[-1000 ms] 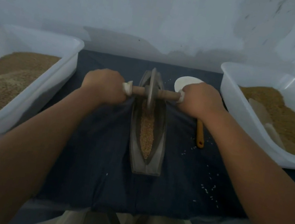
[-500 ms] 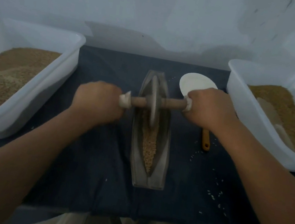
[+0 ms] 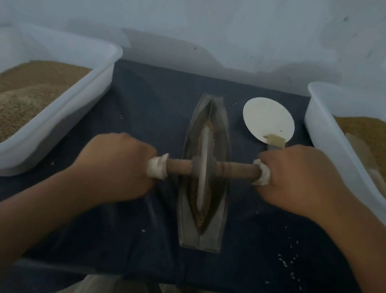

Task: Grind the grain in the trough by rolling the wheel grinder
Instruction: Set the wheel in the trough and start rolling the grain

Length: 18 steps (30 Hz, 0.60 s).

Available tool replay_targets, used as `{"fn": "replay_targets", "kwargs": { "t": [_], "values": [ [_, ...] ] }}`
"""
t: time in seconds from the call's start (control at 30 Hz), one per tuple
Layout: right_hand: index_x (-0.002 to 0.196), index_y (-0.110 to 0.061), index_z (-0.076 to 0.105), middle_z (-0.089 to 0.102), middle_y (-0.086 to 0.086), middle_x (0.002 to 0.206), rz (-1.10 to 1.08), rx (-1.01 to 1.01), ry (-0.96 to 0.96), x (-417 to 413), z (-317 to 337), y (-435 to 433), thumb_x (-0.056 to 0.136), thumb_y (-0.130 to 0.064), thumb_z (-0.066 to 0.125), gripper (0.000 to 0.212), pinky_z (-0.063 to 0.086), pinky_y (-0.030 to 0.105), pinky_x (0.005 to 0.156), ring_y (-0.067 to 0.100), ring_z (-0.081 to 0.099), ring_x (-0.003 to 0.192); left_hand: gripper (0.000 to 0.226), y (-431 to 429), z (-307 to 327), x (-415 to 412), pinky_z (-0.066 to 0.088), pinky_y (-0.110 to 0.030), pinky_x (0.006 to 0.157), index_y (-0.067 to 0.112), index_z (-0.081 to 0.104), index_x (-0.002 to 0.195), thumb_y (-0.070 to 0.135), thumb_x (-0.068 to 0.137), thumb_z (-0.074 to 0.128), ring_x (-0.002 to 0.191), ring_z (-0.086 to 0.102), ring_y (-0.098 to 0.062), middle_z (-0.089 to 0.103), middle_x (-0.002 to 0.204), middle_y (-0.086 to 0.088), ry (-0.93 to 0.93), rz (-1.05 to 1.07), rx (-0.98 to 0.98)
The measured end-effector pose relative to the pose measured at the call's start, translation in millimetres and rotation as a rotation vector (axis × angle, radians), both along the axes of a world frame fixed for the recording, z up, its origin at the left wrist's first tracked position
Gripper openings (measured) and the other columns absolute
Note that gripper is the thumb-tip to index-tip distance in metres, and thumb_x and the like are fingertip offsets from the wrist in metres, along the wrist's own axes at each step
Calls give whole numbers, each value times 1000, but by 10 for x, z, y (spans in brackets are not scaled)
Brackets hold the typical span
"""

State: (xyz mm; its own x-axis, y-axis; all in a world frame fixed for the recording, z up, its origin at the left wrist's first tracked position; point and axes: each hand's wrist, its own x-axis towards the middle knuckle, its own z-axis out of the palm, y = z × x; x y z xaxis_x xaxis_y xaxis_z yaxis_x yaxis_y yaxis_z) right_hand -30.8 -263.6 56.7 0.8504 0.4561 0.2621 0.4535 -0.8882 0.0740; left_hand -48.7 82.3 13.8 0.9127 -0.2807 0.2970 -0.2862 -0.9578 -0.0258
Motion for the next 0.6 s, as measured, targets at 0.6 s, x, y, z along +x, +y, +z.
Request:
{"fn": "replay_targets", "kwargs": {
  "t": [0.6],
  "values": [
    [57, -29, 51, 49, -10, 47, -48, 11, 150, 18, 68, -72, 74, -61, 35, 40, 31, 26, 42, 2, 47, 42, 40, -14, 70, 51, 19, -19, 44, 31, 40, 54, 62, 76, 50, 39, 32, -3, 37, 45, 13, -58, -23, 56]
  ]
}}
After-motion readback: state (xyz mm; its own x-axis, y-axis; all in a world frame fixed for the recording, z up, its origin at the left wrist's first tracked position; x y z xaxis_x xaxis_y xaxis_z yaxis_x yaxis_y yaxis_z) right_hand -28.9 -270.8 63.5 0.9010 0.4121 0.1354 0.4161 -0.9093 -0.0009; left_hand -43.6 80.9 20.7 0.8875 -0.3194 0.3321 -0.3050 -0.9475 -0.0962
